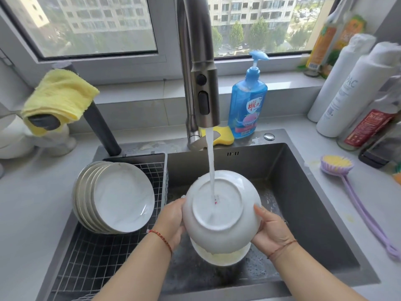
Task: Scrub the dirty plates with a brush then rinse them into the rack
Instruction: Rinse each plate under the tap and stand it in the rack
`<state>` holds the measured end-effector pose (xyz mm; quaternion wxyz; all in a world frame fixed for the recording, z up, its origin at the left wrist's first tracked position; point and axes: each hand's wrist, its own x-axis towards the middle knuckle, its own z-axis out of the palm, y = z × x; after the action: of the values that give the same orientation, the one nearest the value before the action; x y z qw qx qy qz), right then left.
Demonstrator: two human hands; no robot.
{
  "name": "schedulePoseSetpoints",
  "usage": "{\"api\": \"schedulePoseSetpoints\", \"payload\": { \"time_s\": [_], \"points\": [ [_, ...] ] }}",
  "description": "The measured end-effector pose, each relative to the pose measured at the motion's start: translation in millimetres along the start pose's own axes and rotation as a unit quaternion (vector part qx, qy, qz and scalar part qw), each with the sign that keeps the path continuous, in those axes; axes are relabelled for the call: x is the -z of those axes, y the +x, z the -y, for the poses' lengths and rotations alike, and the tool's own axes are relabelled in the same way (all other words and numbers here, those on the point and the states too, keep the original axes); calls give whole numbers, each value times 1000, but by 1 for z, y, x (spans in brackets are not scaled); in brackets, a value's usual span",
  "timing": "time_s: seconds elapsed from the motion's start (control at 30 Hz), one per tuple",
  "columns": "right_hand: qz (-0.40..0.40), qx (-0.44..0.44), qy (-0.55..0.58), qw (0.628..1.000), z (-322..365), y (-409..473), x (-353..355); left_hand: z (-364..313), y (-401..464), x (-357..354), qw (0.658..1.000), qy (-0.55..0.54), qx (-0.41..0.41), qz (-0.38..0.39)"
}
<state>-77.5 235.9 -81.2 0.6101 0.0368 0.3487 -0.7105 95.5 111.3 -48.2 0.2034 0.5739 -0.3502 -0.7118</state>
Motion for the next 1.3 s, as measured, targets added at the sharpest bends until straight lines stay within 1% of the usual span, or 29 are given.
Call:
{"api": "schedulePoseSetpoints", "payload": {
  "time_s": [0.13, 0.27, 0.43, 0.57, 0.83, 1.13, 1.3],
  "points": [
    [-14, -17, 78, 997, -8, 6, 6, -12, -3, 4, 998, -66, -19, -3],
    [-33, -24, 128, 991, -16, 8, 8, -20, -6, 7, 990, -142, -4, 23],
    [-31, -37, 157, 986, -24, 8, -1, -20, -4, 13, 988, -152, 1, 24],
    [-43, -45, 181, 981, -29, 10, -9, -19, 2, 17, 989, -150, 0, 8],
    [-56, -35, 180, 981, -24, 12, -16, -16, 8, 23, 989, -146, 20, 2],
    [-22, -29, 123, 992, -6, 3, -3, -10, -3, 19, 991, -124, 32, 44],
    [-21, -24, 94, 995, 5, 3, 11, 1, -8, 13, 990, -122, 49, 56]
  ]
}}
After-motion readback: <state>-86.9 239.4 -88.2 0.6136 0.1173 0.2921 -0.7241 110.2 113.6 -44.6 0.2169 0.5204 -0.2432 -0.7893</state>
